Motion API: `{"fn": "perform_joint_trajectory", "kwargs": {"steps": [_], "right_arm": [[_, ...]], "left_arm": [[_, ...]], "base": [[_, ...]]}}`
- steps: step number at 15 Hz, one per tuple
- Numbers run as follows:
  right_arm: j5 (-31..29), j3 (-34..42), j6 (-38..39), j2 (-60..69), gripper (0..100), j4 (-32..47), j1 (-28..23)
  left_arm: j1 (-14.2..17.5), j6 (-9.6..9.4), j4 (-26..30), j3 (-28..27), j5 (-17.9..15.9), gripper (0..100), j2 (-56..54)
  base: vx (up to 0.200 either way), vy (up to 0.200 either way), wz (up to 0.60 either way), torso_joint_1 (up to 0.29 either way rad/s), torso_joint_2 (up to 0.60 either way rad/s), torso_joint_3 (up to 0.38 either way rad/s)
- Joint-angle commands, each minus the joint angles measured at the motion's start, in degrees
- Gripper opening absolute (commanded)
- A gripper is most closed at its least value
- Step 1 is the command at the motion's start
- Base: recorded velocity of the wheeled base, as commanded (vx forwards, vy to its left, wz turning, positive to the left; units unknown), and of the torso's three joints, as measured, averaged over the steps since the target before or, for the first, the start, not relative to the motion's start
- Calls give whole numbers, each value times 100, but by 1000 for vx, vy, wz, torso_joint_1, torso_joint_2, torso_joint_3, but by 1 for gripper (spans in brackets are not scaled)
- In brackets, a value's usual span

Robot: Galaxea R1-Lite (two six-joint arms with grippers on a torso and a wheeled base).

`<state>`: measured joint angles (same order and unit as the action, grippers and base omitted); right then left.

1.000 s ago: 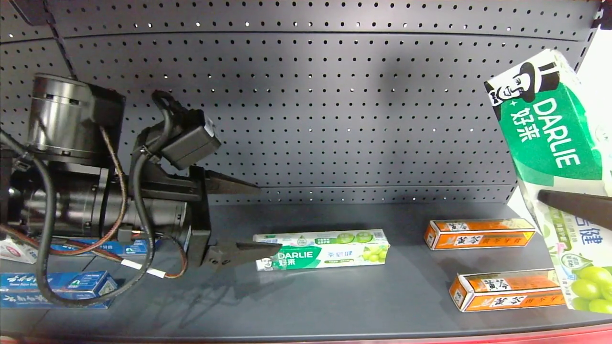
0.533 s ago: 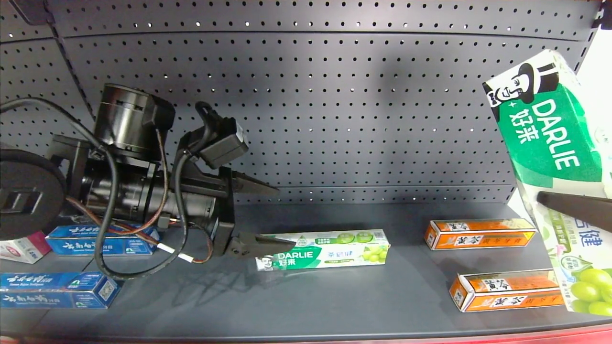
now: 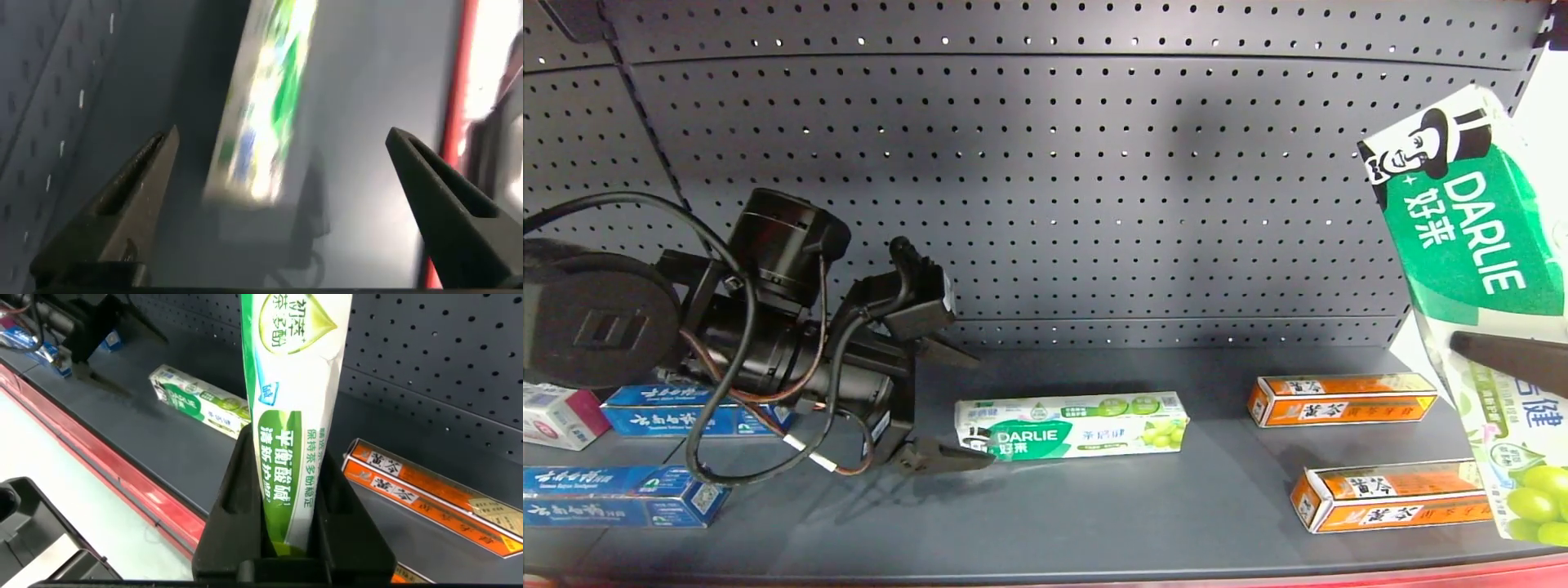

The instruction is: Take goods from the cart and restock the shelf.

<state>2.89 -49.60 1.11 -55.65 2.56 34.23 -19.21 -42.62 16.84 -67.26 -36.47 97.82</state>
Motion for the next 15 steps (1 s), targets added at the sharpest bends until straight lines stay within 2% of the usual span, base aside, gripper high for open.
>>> {"fn": "perform_joint_trajectory", "kwargs": {"steps": [1, 3, 10, 15], "right_arm": [[1, 3, -5, -7, 0, -1, 5], [1, 3, -5, -7, 0, 8, 5], [1, 12, -5, 2, 0, 8, -4], [1, 12, -5, 2, 0, 8, -13]], "left_arm": [[32, -18, 127, -130, 97, 100, 124], [14, -115, 92, -165, 123, 100, 282], [-206, -18, 101, -279, 615, 100, 721], [-215, -18, 92, -464, 624, 100, 915]], "base": [[0, 0, 0, 0, 0, 0], [0, 0, 0, 0, 0, 0], [0, 0, 0, 0, 0, 0], [0, 0, 0, 0, 0, 0]]}}
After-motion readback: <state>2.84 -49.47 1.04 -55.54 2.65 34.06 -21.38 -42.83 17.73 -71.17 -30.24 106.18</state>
